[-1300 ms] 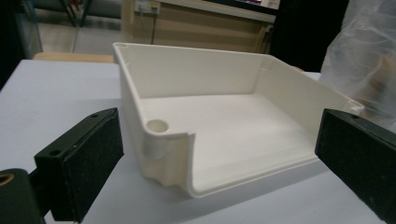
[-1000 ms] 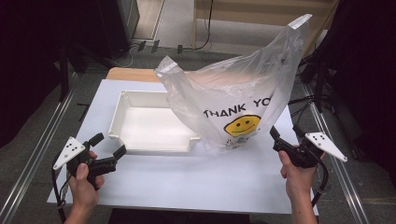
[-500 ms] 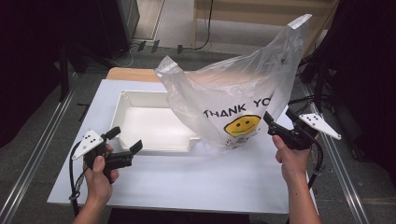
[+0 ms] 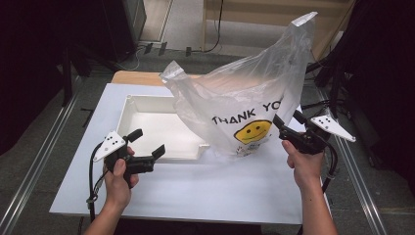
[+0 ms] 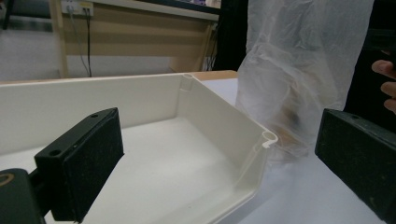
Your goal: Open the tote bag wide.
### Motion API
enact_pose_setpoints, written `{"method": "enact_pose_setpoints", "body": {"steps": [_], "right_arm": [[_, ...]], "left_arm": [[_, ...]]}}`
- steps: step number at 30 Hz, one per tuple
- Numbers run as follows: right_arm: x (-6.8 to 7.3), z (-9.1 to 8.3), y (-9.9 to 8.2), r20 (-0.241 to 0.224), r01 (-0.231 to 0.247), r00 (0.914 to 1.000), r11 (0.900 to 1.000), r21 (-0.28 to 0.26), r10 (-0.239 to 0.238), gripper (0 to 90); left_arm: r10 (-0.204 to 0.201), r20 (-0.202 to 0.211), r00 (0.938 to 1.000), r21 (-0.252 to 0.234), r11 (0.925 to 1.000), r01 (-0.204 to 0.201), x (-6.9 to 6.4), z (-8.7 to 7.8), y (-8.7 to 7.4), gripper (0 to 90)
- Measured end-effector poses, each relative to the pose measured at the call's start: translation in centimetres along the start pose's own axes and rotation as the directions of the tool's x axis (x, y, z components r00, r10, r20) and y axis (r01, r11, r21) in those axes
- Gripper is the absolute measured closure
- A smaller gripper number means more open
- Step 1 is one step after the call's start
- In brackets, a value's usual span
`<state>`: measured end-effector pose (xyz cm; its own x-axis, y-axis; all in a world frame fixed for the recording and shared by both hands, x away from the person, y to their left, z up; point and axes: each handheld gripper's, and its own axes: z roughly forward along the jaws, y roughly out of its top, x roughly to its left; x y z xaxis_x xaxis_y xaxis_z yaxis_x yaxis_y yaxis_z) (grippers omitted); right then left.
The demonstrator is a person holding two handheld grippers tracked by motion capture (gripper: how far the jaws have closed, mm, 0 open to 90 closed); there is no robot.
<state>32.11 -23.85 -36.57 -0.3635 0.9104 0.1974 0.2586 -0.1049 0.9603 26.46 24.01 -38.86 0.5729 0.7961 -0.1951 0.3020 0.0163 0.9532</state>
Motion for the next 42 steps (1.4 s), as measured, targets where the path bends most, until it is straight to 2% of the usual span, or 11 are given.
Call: {"method": "enact_pose_setpoints", "body": {"steps": [5,6,9,11,16,25,33,35,38,39,42], "right_arm": [[0.1,0.0,0.0,-0.005,0.009,0.9999,1.0,-0.004,-0.009,41.0],[0.1,0.1,0.0,-0.011,0.018,0.9998,0.9998,-0.004,-0.018,54.4],[0.2,0.1,0.0,-0.014,0.022,0.9997,0.9998,-0.002,-0.022,62.2],[0.1,0.1,-0.1,-0.031,0.021,0.9993,0.9998,0.003,-0.021,76.3],[0.1,-0.2,-0.1,-0.053,0.032,0.9981,0.9993,-0.018,-0.033,90.0],[0.4,-0.6,0.0,-0.058,0.057,0.9966,0.9977,-0.037,-0.059,90.0],[0.4,-0.9,-0.1,-0.047,0.042,0.9979,0.9982,-0.044,-0.044,90.0],[0.5,-0.9,-0.1,-0.045,0.047,0.9978,0.9977,-0.049,-0.049,90.0],[0.5,-1.1,-0.1,-0.034,0.05,0.9981,0.9968,-0.063,-0.052,87.2],[0.5,-1.2,0.0,-0.032,0.047,0.9982,0.9963,-0.071,-0.05,82.4],[0.3,-1.4,0.1,-0.008,0.032,0.9994,0.9944,-0.101,-0.033,60.0]], "left_arm": [[0.008,0.021,0.9997,-0.001,1.0,-0.008,-0.7,0.8,0.5,1.4],[0.013,0.031,0.9994,-0.002,0.9999,-0.013,-1.1,1.1,0.7,1.4],[0.019,0.039,0.9991,0.0,0.9998,-0.019,-1.5,1.5,0.9,1.4],[0.024,0.048,0.9986,0.001,0.9997,-0.024,-1.9,2.0,1.1,1.4],[0.015,0.077,0.9969,-0.002,0.9999,-0.015,-3.2,3.1,1.3,1.4],[0.036,0.09,0.9953,-0.009,0.9993,-0.036,-4.9,4.4,1.8,1.4],[0.061,0.083,0.9947,-0.008,0.9982,-0.06,-6.5,6.0,3.2,1.6],[0.064,0.078,0.9948,-0.013,0.9979,-0.063,-7.0,6.3,3.5,7.2],[0.071,0.076,0.9946,-0.015,0.9974,-0.07,-7.4,6.6,3.9,28.6],[0.067,0.06,0.996,-0.013,0.9977,-0.066,-7.6,6.7,4.0,39.2],[0.056,0.084,0.9949,-0.009,0.9984,-0.056,-7.4,6.7,3.9,63.6]]}}
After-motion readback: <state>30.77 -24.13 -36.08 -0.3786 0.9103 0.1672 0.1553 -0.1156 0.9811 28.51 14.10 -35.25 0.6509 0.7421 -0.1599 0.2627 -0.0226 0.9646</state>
